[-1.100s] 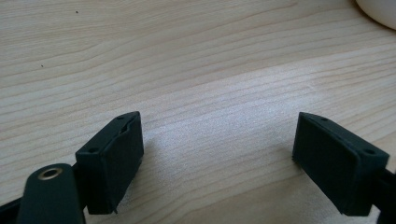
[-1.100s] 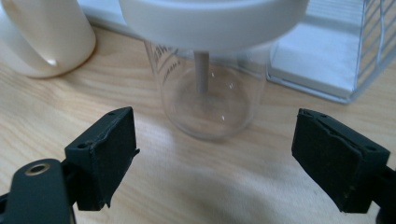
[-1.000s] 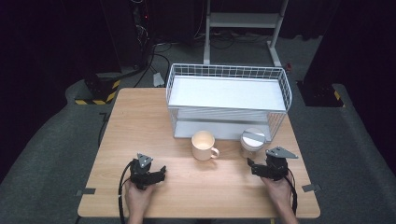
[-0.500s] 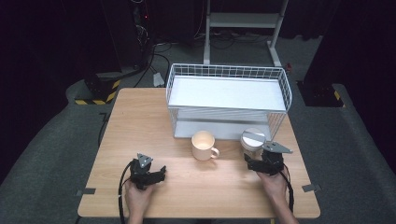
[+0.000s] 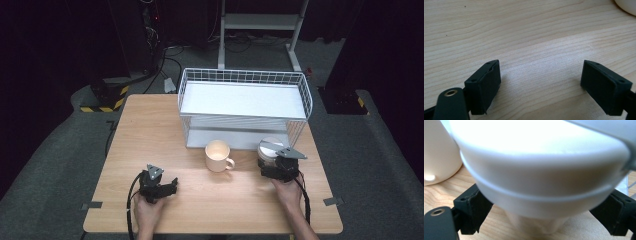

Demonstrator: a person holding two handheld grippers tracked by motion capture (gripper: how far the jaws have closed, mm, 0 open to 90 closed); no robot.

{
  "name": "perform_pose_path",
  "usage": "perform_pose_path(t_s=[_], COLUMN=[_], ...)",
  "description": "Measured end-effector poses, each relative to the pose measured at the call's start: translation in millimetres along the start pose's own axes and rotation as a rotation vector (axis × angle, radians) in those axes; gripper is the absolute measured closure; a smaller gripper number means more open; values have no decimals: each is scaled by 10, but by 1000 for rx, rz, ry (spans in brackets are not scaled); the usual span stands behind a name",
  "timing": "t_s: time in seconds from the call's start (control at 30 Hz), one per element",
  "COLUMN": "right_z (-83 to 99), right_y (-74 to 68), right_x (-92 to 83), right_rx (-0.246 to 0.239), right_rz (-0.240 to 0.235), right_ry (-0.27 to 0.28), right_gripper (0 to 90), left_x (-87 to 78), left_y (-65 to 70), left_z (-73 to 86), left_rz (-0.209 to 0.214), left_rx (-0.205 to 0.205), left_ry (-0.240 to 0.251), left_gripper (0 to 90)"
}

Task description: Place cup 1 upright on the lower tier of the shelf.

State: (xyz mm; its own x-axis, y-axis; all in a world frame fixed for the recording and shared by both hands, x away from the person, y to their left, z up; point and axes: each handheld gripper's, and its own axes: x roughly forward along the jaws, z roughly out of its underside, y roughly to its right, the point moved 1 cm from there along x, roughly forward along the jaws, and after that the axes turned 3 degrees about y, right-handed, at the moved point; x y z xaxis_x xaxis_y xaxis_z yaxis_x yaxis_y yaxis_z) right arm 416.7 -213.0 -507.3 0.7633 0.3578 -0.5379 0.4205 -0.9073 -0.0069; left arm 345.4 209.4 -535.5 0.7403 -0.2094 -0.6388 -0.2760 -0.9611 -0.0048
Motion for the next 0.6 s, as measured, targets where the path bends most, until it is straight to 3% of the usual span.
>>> perform_pose_path(t_s=[0.6], right_z=[-15], right_y=[-15], right_x=[55], right_rx=[-32], right_rz=[6], right_ry=[24], right_gripper=[184], left_x=[0], left_y=[0], left_z=[0], left_rz=[0], left_rx=[0], left_ry=[0], left_gripper=[168])
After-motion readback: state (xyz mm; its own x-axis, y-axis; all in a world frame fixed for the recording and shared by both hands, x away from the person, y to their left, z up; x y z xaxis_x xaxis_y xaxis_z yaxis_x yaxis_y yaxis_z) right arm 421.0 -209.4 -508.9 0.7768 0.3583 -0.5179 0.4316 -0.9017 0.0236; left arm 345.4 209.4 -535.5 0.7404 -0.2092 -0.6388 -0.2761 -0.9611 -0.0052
